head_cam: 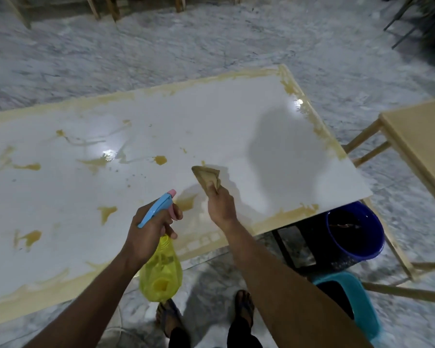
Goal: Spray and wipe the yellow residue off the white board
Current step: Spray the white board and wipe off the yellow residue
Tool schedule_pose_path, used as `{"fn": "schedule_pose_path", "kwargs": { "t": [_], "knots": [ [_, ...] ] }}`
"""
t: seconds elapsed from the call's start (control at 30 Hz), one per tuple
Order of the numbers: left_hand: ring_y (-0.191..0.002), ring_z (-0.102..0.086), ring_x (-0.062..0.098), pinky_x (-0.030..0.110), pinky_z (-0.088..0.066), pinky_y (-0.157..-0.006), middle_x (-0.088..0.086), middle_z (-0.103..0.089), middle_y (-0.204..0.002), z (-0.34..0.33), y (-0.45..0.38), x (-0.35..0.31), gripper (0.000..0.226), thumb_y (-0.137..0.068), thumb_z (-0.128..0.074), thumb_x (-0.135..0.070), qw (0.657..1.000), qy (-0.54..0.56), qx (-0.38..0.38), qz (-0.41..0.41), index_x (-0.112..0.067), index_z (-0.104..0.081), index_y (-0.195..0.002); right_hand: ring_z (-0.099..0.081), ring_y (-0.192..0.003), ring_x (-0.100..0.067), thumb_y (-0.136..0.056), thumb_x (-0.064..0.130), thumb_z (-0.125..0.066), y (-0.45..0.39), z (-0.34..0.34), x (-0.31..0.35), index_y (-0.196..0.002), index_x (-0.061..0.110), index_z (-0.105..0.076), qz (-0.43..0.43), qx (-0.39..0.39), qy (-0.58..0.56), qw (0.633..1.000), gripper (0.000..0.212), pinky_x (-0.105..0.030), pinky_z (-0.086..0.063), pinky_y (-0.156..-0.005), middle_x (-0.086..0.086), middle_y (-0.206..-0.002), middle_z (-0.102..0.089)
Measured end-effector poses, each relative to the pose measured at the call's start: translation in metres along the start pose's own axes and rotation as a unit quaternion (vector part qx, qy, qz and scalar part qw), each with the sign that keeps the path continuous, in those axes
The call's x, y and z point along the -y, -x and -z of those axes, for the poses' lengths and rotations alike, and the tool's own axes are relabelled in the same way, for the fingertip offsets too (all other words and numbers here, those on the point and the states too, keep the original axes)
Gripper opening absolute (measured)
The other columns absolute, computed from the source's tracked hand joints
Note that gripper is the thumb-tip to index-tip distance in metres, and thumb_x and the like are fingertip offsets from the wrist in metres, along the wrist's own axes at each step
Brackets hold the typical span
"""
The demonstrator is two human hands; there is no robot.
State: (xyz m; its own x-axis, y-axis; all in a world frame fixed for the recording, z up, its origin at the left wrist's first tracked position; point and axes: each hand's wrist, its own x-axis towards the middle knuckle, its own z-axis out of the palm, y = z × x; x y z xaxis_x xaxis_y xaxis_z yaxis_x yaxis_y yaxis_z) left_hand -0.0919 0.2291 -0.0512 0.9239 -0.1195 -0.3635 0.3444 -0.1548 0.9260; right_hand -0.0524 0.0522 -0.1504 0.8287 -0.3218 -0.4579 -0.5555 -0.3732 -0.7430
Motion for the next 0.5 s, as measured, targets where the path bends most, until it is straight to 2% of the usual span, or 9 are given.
{"fn": "schedule_pose_path", "kwargs": {
  "t": [0.07,0.1,0.2,0.27,0.33,0.43,0.5],
  "knots": [
    [-0.059,-0.059,0.035,0.031,-0.049,-0.054,0.012,-0.073,-0.091,0.016,0.001,-0.005,0.024,-0.068,-0.046,-0.009,1.000,0.007,0.003,-0.004,-0.005,-0.068,-0.076,-0.066,-0.113,-0.037,-0.091,0.065,-0.045,0.004,0.006,0.013,-0.124,0.008,-0.067,-0.045,0.012,-0.158,0.986,0.069,-0.052,-0.051,-0.103,-0.016,-0.119,-0.072],
    [-0.058,-0.059,0.033,0.029,-0.050,-0.052,0.011,-0.073,-0.088,0.022,0.001,-0.006,0.026,-0.068,-0.046,-0.010,1.000,0.010,0.004,-0.005,-0.005,-0.069,-0.078,-0.069,-0.111,-0.034,-0.087,0.066,-0.051,0.004,0.008,0.015,-0.122,0.011,-0.069,-0.072,0.021,-0.242,0.967,0.067,-0.053,-0.053,-0.103,-0.014,-0.118,-0.074],
    [-0.054,-0.060,0.030,0.036,-0.049,-0.059,0.012,-0.071,-0.085,0.044,-0.001,-0.010,0.032,-0.070,-0.045,-0.012,1.000,0.007,0.012,-0.019,-0.005,-0.070,-0.089,-0.069,-0.117,-0.033,-0.100,0.045,-0.056,0.016,0.013,0.033,-0.130,0.007,-0.065,-0.095,0.080,-0.458,0.880,0.049,-0.046,-0.057,-0.096,-0.016,-0.128,-0.072],
    [-0.062,-0.061,0.033,0.045,-0.051,-0.064,0.020,-0.069,-0.089,0.059,-0.003,-0.011,0.042,-0.071,-0.045,-0.011,1.000,0.014,0.013,-0.022,0.006,-0.067,-0.103,-0.064,-0.126,-0.034,-0.105,0.042,-0.047,0.025,0.014,0.046,-0.139,0.006,-0.059,-0.077,0.124,-0.514,0.845,0.051,-0.045,-0.054,-0.097,-0.017,-0.136,-0.066],
    [-0.068,-0.061,0.033,0.042,-0.055,-0.062,0.025,-0.067,-0.092,0.074,-0.006,-0.014,0.044,-0.072,-0.045,-0.011,0.999,0.022,0.007,-0.023,0.012,-0.064,-0.105,-0.061,-0.129,-0.033,-0.107,0.045,-0.039,0.033,0.009,0.062,-0.142,0.009,-0.057,-0.088,0.141,-0.539,0.826,0.054,-0.048,-0.049,-0.105,-0.016,-0.139,-0.065],
    [-0.068,-0.063,0.036,0.040,-0.057,-0.058,0.021,-0.070,-0.091,0.091,-0.005,-0.021,0.024,-0.073,-0.047,-0.013,0.999,0.015,0.000,-0.033,-0.007,-0.070,-0.075,-0.061,-0.130,-0.033,-0.107,0.046,-0.035,0.041,-0.002,0.082,-0.144,0.010,-0.056,-0.091,0.155,-0.550,0.816,0.055,-0.049,-0.048,-0.106,-0.015,-0.138,-0.066],
    [-0.064,-0.060,0.033,0.040,-0.057,-0.058,0.021,-0.068,-0.087,0.099,-0.002,-0.023,0.026,-0.076,-0.047,-0.015,0.999,0.010,0.000,-0.035,-0.019,-0.073,-0.076,-0.063,-0.127,-0.032,-0.108,0.047,-0.033,0.044,-0.009,0.092,-0.144,0.011,-0.056,-0.077,0.171,-0.554,0.811,0.055,-0.049,-0.048,-0.105,-0.015,-0.136,-0.067]
  ]
}}
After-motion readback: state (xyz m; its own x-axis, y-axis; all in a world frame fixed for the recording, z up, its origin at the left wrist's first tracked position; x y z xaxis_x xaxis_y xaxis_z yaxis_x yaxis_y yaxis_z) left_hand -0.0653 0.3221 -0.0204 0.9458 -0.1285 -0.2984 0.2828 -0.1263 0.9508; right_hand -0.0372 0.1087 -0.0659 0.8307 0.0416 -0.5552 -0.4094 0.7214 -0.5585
